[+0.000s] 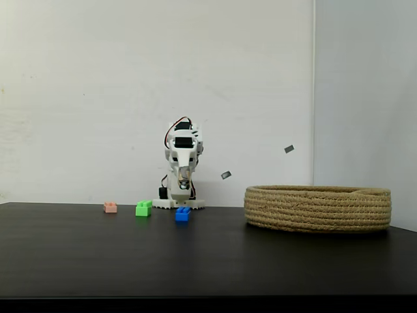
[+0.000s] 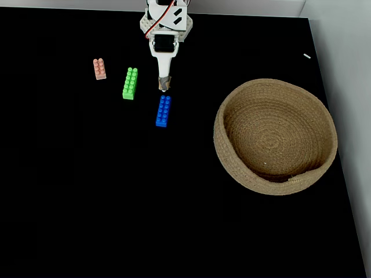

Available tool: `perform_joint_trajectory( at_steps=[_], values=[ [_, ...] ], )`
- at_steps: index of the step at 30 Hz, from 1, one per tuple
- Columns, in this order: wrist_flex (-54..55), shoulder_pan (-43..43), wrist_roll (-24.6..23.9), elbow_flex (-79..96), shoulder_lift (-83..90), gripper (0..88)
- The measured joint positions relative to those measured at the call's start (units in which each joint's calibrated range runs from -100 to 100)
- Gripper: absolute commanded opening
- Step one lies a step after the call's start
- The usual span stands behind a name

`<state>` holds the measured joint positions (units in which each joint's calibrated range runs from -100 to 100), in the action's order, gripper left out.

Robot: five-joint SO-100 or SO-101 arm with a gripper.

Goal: Place the lego blocks in the tray

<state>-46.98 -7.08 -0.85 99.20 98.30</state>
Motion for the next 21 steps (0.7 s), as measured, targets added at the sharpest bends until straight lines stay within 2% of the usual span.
perform_joint_trajectory(
  at_steps=[4, 12, 15, 18, 21],
  values=[
    [-0.16, -0.33, -0.29, 0.0, 0.0, 0.3],
    [-4.14, -2.61, -9.77, 0.0, 0.0, 0.2],
    [-4.14, -3.01, -11.14, 0.0, 0.0, 0.0],
    [-3.25, -2.93, -8.3, 0.0, 0.0, 0.3],
    [-2.84, -2.61, -1.56, 0.0, 0.0, 0.2]
  ],
)
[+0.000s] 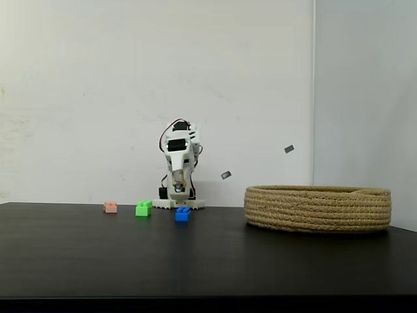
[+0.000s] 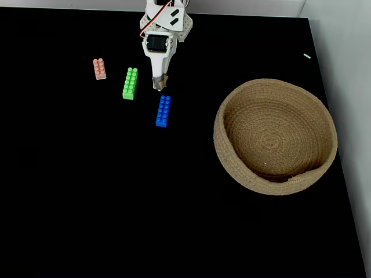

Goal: Place the lego blocks in the tray

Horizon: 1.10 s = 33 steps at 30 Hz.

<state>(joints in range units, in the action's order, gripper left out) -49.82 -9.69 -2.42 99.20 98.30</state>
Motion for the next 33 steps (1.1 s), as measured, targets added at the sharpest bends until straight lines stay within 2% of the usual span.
perform_joint_trajectory(
  at_steps=[2, 6, 11, 14, 22, 23, 25, 26, 28, 31, 33],
  values=[
    [0.57, -0.57, 2.1, -0.53, -0.85, 0.0],
    [2.35, -2.12, 0.68, -4.33, -7.8, 0.2],
    [2.52, -2.36, 1.86, -8.57, -15.18, 0.0],
    [3.82, -1.79, 4.25, -9.46, -17.98, 0.0],
    [4.87, -1.79, 4.54, -17.76, -27.14, 0.3],
    [4.87, -1.87, 5.62, -19.62, -29.26, 5.0],
    [4.87, -3.01, 7.91, -23.42, -33.67, 20.5],
    [4.87, -3.5, 9.72, -25.01, -35.79, 22.9],
    [4.87, -4.15, 14.41, -27.66, -39.53, 20.3],
    [4.87, -4.4, 22.08, -31.55, -44.95, 22.5],
    [4.87, -5.21, 25.15, -34.47, -49.11, 19.1]
  ],
)
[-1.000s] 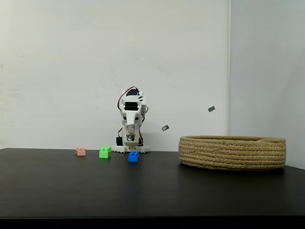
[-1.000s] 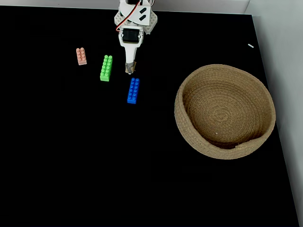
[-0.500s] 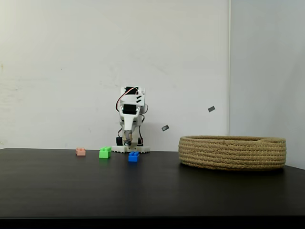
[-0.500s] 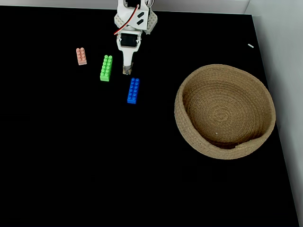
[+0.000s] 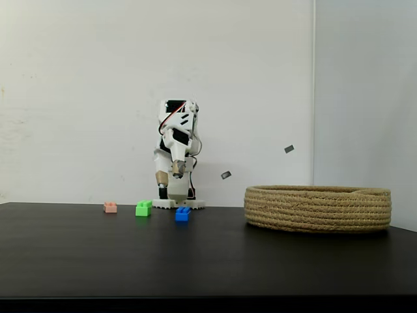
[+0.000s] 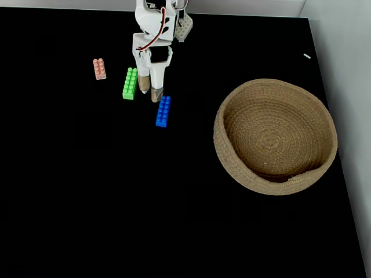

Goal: Place the lego blocks in the tray

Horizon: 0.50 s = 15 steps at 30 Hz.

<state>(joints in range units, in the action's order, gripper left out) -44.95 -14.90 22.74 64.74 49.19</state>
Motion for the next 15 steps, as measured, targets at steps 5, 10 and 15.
perform_joint_trajectory(
  at_steps=[5, 10, 15],
  values=[
    [0.0, -1.14, 4.1, -6.19, -8.74, 25.8],
    [0.0, -1.71, 9.96, -9.28, -15.27, 37.9],
    [0.0, -1.71, 13.97, -11.31, -22.22, 43.2]
  ],
)
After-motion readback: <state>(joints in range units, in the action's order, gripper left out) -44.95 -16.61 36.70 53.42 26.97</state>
